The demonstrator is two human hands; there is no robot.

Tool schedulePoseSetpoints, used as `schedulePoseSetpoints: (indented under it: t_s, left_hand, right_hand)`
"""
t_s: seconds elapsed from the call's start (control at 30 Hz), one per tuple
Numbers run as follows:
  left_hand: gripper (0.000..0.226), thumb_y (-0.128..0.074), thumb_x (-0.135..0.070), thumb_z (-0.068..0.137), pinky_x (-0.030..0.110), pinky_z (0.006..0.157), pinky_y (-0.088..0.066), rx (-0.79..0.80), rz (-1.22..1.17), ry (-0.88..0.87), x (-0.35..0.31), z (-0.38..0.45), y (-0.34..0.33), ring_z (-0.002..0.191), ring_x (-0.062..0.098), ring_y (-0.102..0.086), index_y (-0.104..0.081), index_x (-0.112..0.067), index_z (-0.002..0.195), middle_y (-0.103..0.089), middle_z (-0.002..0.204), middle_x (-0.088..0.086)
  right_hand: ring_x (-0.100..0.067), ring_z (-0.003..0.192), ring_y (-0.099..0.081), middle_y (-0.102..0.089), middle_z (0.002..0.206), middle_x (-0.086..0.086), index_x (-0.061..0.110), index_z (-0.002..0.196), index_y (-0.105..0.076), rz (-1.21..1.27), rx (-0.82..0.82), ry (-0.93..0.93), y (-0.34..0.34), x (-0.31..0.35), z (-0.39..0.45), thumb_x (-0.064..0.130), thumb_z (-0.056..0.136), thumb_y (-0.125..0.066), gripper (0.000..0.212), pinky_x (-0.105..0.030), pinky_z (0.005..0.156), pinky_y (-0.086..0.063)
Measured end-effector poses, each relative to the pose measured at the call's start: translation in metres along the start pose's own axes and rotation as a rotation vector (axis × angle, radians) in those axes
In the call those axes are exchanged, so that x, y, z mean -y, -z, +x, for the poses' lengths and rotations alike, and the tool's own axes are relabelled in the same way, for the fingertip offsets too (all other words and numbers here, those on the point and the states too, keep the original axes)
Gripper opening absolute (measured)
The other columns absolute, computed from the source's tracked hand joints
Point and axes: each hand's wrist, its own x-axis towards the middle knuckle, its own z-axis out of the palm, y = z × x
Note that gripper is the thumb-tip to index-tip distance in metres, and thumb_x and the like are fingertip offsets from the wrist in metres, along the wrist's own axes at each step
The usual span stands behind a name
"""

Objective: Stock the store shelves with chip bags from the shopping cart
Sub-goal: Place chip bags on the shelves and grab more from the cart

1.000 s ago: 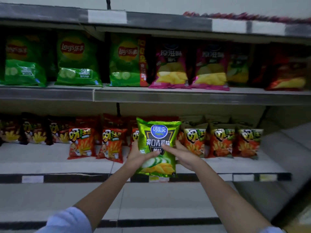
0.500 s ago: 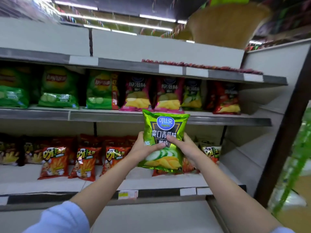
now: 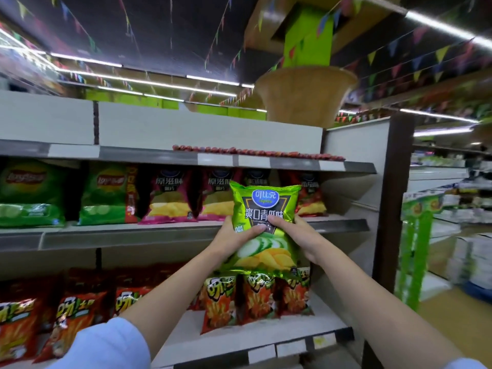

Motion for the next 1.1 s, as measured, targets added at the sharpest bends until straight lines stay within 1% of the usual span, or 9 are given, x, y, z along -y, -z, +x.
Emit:
schedulePoseSetpoints:
  t_s: [0.2, 0.4, 0.53, 0.67, 0.73, 0.8, 0.9, 1.0, 1.1]
  left_hand:
    - [0.099, -0.081, -0.057, 0.058, 0.042, 0.09, -0.054, -0.057, 0.027, 0.099, 0.0, 0.05, -0.019, 0.099, 0.024, -0.066, -0.033, -0.01, 0.131, -0.062, 0.117, 0.007]
    - [0.099, -0.072, -0.059, 0.073, 0.034, 0.095, -0.046, -0.129, 0.114, 0.142, 0.011, 0.129, -0.026, 0.118, 0.026, -0.054, -0.025, -0.008, 0.144, -0.05, 0.135, 0.01]
    - [0.105, -0.067, -0.061, 0.076, 0.035, 0.108, -0.036, -0.201, 0.129, 0.15, 0.015, 0.187, -0.021, 0.135, 0.029, -0.039, -0.018, -0.003, 0.15, -0.035, 0.15, 0.013]
    - [0.079, -0.069, -0.059, 0.075, 0.029, 0.096, -0.046, -0.244, 0.169, 0.217, 0.023, 0.229, -0.016, 0.116, 0.025, -0.056, -0.052, -0.007, 0.131, -0.057, 0.126, 0.005]
    - [0.099, -0.072, -0.067, 0.064, 0.029, 0.101, -0.043, -0.228, 0.141, 0.218, 0.027, 0.244, -0.018, 0.122, 0.024, -0.053, -0.046, -0.01, 0.14, -0.054, 0.133, 0.003]
    - [0.121, -0.075, -0.069, 0.057, 0.033, 0.111, -0.035, -0.207, 0.132, 0.151, 0.032, 0.252, -0.021, 0.134, 0.023, -0.041, -0.024, -0.014, 0.151, -0.04, 0.149, 0.004]
    - [0.109, -0.071, -0.055, 0.076, 0.03, 0.116, -0.024, -0.233, 0.143, 0.111, 0.039, 0.258, -0.025, 0.143, 0.02, -0.026, -0.005, -0.016, 0.154, -0.024, 0.157, 0.001]
    - [0.106, -0.072, -0.053, 0.077, 0.027, 0.112, -0.025, -0.243, 0.167, 0.125, 0.042, 0.258, -0.025, 0.142, 0.021, -0.027, -0.008, -0.018, 0.154, -0.027, 0.155, 0.001]
    - [0.099, -0.079, -0.049, 0.07, 0.023, 0.101, -0.034, -0.233, 0.195, 0.245, 0.051, 0.26, -0.02, 0.131, 0.02, -0.042, -0.029, -0.017, 0.15, -0.042, 0.146, -0.001]
  right_hand:
    - [-0.022, 0.095, -0.07, -0.074, 0.103, -0.005, 0.017, 0.113, -0.065, -0.049, -0.032, -0.07, 0.029, 0.001, 0.033, 0.049, 0.08, -0.07, 0.046, -0.036, 0.088, -0.055]
    - [-0.023, 0.102, -0.068, -0.072, 0.11, -0.004, 0.015, 0.116, -0.066, -0.183, -0.085, -0.107, 0.054, -0.01, 0.107, 0.085, 0.041, -0.068, 0.102, -0.043, 0.1, -0.049]
    - [-0.023, 0.123, -0.054, -0.054, 0.137, -0.003, 0.016, 0.14, -0.045, -0.241, -0.039, -0.119, 0.066, -0.021, 0.155, 0.089, 0.035, -0.07, 0.13, -0.045, 0.106, -0.043]
    - [-0.022, 0.112, -0.06, -0.06, 0.126, -0.002, 0.02, 0.133, -0.046, -0.177, 0.055, -0.121, 0.071, -0.03, 0.192, 0.073, 0.045, -0.08, 0.109, -0.042, 0.092, -0.053]
    - [-0.02, 0.112, -0.06, -0.06, 0.125, -0.002, 0.019, 0.136, -0.044, -0.178, 0.035, -0.11, 0.078, -0.04, 0.212, 0.074, 0.038, -0.082, 0.119, -0.041, 0.101, -0.048]
    - [-0.02, 0.112, -0.059, -0.059, 0.126, -0.004, 0.014, 0.137, -0.042, -0.146, 0.011, -0.1, 0.081, -0.048, 0.225, 0.07, 0.042, -0.083, 0.118, -0.04, 0.103, -0.046]
    - [-0.02, 0.108, -0.058, -0.06, 0.118, -0.007, 0.007, 0.13, -0.046, -0.142, -0.03, -0.116, 0.079, -0.055, 0.235, 0.053, 0.067, -0.079, 0.086, -0.032, 0.094, -0.047]
    - [-0.018, 0.095, -0.061, -0.064, 0.099, -0.003, 0.011, 0.107, -0.057, -0.155, -0.059, -0.138, 0.08, -0.065, 0.248, 0.042, 0.075, -0.077, 0.048, -0.033, 0.09, -0.048]
    - [-0.021, 0.097, -0.063, -0.067, 0.097, -0.004, 0.011, 0.107, -0.062, -0.152, -0.056, -0.149, 0.08, -0.066, 0.254, 0.041, 0.075, -0.077, 0.046, -0.038, 0.096, -0.05]
